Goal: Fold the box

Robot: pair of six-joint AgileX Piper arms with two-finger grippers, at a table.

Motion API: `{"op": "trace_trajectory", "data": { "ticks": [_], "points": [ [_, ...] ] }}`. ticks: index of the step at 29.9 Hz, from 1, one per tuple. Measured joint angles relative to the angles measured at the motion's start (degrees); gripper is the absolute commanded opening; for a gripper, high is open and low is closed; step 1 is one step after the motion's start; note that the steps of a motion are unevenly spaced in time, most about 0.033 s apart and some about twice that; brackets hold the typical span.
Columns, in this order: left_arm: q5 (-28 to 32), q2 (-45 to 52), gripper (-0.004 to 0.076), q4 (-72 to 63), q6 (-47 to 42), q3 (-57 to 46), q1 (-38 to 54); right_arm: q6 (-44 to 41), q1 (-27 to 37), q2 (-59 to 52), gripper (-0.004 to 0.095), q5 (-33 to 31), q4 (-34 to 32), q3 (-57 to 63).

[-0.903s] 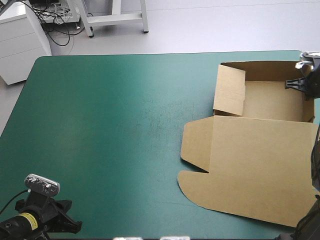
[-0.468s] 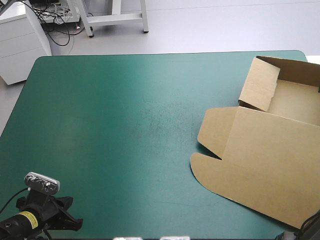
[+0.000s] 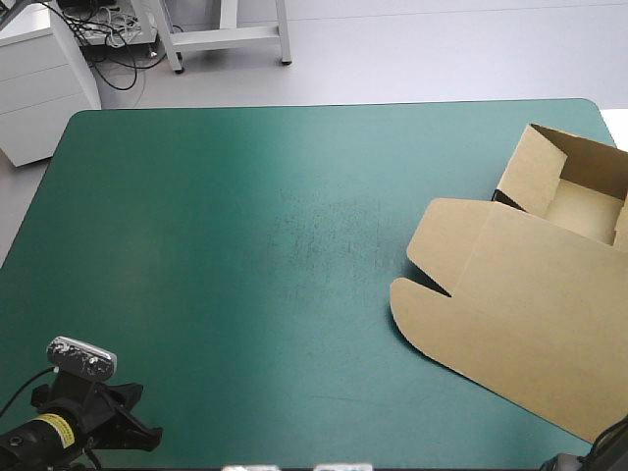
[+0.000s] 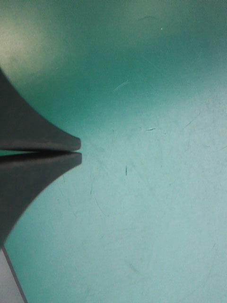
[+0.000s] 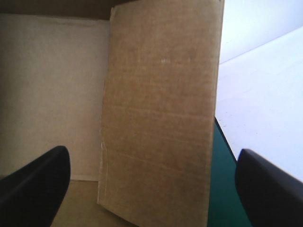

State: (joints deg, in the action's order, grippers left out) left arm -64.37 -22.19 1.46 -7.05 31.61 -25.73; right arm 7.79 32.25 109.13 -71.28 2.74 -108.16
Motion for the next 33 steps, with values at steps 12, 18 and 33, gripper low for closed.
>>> {"op": "trace_trajectory", "data": {
  "ticks": [12, 18, 33],
  "points": [
    [-0.22, 0.0, -0.0032, 0.0, 0.0, 0.0, 0.0, 0.0, 0.0, -2.31, 0.0391, 0.0, 0.93, 0.0],
    [-0.22, 0.0, -0.0032, 0.28, 0.0, 0.0, 0.0, 0.34, 0.0, -4.05, -0.0009, 0.0, 5.03, 0.0],
    [-0.12, 0.0, -0.0032, 0.86, 0.0, 0.0, 0.0, 3.79, -19.55, -11.23, -0.0008, 0.0, 9.2, 2.24]
  ]
}}
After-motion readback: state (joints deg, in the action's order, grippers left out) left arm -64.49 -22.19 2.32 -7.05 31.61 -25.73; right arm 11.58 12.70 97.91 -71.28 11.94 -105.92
